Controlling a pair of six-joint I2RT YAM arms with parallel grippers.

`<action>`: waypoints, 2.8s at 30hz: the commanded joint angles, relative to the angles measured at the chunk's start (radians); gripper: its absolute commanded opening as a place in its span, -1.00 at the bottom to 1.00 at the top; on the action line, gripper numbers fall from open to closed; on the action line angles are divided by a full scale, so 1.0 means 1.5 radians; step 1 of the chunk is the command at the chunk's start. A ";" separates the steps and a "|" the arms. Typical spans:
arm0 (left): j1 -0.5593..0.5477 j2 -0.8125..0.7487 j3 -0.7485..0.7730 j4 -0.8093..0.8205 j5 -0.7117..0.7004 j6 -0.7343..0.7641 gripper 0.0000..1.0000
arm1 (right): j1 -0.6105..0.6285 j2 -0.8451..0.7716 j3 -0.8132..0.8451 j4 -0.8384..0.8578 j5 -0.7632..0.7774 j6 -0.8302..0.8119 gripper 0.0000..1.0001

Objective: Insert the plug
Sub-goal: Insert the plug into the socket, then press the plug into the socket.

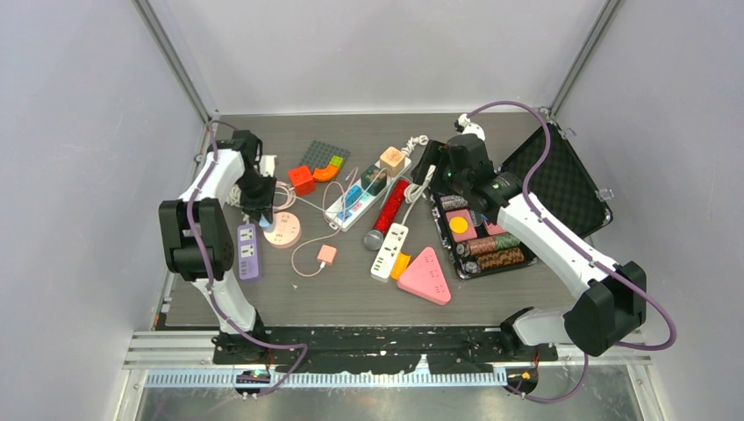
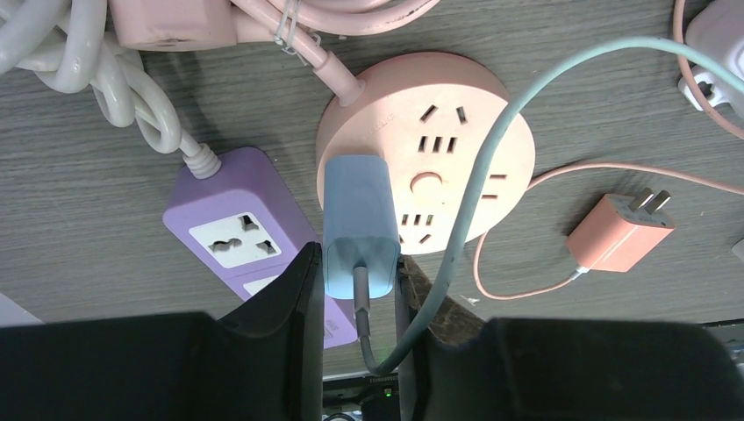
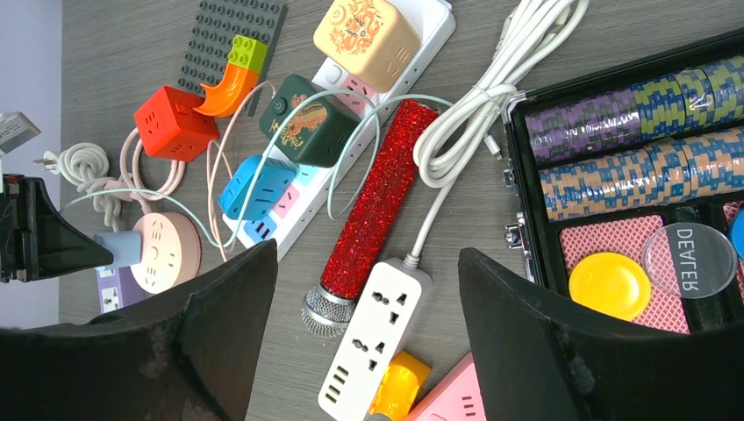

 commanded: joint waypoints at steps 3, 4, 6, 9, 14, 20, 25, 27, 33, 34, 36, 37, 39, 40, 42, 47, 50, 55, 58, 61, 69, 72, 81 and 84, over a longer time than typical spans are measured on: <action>-0.013 0.042 -0.023 0.000 -0.030 0.003 -1.00 | -0.002 -0.016 0.007 0.028 0.012 0.015 0.59; -0.016 0.049 -0.025 -0.004 -0.035 0.004 -1.00 | -0.002 -0.016 0.007 0.028 0.012 0.015 0.59; -0.017 0.067 -0.021 -0.015 -0.046 0.007 -1.00 | -0.002 -0.015 0.008 0.028 0.011 0.017 0.59; -0.043 0.093 -0.008 -0.035 -0.076 0.008 -1.00 | -0.002 -0.018 0.007 0.028 0.013 0.020 0.59; -0.045 0.099 -0.010 -0.048 -0.080 0.007 -1.00 | -0.002 -0.022 0.005 0.028 0.014 0.027 0.59; -0.043 0.114 0.012 -0.061 -0.080 -0.002 -0.95 | -0.004 -0.027 0.006 0.029 0.015 0.029 0.59; -0.030 0.102 0.012 -0.048 -0.019 -0.007 -0.96 | -0.005 -0.034 0.008 0.028 0.014 0.030 0.59; -0.026 0.106 0.020 -0.054 -0.017 -0.006 -1.00 | -0.004 -0.039 0.007 0.028 0.015 0.030 0.59; -0.026 0.145 0.054 -0.099 -0.015 0.007 -1.00 | -0.007 -0.055 0.004 0.028 0.020 0.031 0.59; -0.026 0.149 0.055 -0.102 -0.014 0.008 -1.00 | -0.008 -0.058 0.004 0.028 0.020 0.031 0.59; -0.026 0.150 0.053 -0.103 -0.013 0.009 -0.99 | -0.008 -0.062 0.003 0.029 0.022 0.032 0.59; -0.026 0.148 0.053 -0.103 -0.012 0.010 -0.97 | -0.009 -0.064 0.003 0.029 0.023 0.032 0.59; -0.026 0.144 0.055 -0.101 -0.010 0.009 -0.89 | -0.009 -0.067 0.002 0.029 0.023 0.032 0.59; -0.026 0.143 0.057 -0.101 -0.008 0.010 -0.86 | -0.010 -0.068 0.002 0.029 0.022 0.032 0.59; -0.026 0.137 0.062 -0.100 0.006 0.011 -0.79 | -0.010 -0.070 0.002 0.032 0.022 0.033 0.60; -0.026 0.100 0.084 -0.082 0.007 0.005 -0.03 | -0.010 -0.070 0.002 0.040 0.015 0.034 0.60; -0.026 0.058 0.103 -0.064 0.006 0.001 0.80 | -0.011 -0.068 0.002 0.045 0.011 0.035 0.60; -0.028 -0.007 0.091 -0.041 0.000 -0.001 0.99 | -0.010 -0.066 0.000 0.051 0.007 0.035 0.60; -0.033 -0.053 0.047 -0.015 -0.005 -0.002 0.99 | -0.011 -0.065 -0.002 0.051 0.007 0.034 0.60; -0.040 -0.101 -0.015 0.024 -0.017 -0.006 0.99 | -0.014 -0.063 0.000 0.052 0.007 0.030 0.61; -0.058 -0.264 -0.251 0.268 -0.088 -0.078 0.97 | -0.017 -0.052 0.005 0.057 -0.001 0.029 0.61; -0.059 -0.287 -0.286 0.328 -0.105 -0.097 0.70 | -0.016 -0.046 0.009 0.057 -0.008 0.030 0.60; -0.059 -0.243 -0.260 0.323 -0.135 -0.100 0.07 | -0.019 -0.050 0.005 0.057 -0.005 0.029 0.61; -0.060 -0.242 -0.262 0.328 -0.143 -0.098 -0.05 | -0.023 -0.052 0.001 0.058 -0.002 0.029 0.61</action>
